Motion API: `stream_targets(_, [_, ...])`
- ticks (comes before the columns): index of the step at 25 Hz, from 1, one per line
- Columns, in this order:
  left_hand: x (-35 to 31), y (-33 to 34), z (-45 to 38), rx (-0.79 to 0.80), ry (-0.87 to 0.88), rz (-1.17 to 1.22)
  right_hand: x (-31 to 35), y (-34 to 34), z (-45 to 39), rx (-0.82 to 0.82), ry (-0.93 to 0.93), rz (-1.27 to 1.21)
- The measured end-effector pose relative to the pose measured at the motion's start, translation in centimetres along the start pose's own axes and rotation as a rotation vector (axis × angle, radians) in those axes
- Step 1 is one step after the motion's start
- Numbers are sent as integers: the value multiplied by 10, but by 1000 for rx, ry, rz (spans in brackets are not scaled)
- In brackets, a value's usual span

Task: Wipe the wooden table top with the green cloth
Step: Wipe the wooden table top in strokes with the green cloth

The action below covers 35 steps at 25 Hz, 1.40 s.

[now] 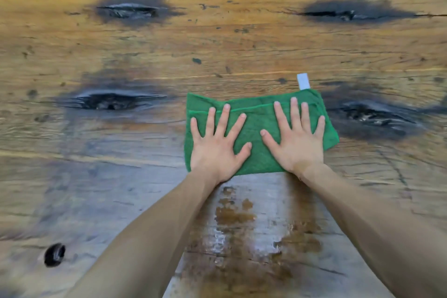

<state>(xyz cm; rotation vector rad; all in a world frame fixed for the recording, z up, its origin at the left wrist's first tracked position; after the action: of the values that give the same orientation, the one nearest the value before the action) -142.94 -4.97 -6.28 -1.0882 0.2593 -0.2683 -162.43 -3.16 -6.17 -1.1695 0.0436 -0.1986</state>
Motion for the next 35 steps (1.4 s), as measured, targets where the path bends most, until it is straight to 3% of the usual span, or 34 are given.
stream_targets(11, [-39,78,169,9,64,-12,-8,69,186,45,56,-4])
stream_targets(21, [-70,116,251,25,101,-24,-23,109,284,7,88,-40])
stream_targets(28, [-77,120,258,78,120,-48,-31,112,298,2,76,-49])
stream_targets(35, [-87,96,205,79,84,-1,-50,86,231,-3,76,-49])
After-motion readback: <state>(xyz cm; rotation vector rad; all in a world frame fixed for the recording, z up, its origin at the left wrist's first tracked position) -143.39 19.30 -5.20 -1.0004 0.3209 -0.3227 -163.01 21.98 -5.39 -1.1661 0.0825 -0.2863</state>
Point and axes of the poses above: each hand's wrist, its own z-axis away from the middle knuckle, its own y-axis out of the palm, x = y × z, the point moved 3 cm from there along -z, towards the middle knuckle, and after that the axes turned 12 degrees about x, right-handed, at the moved point
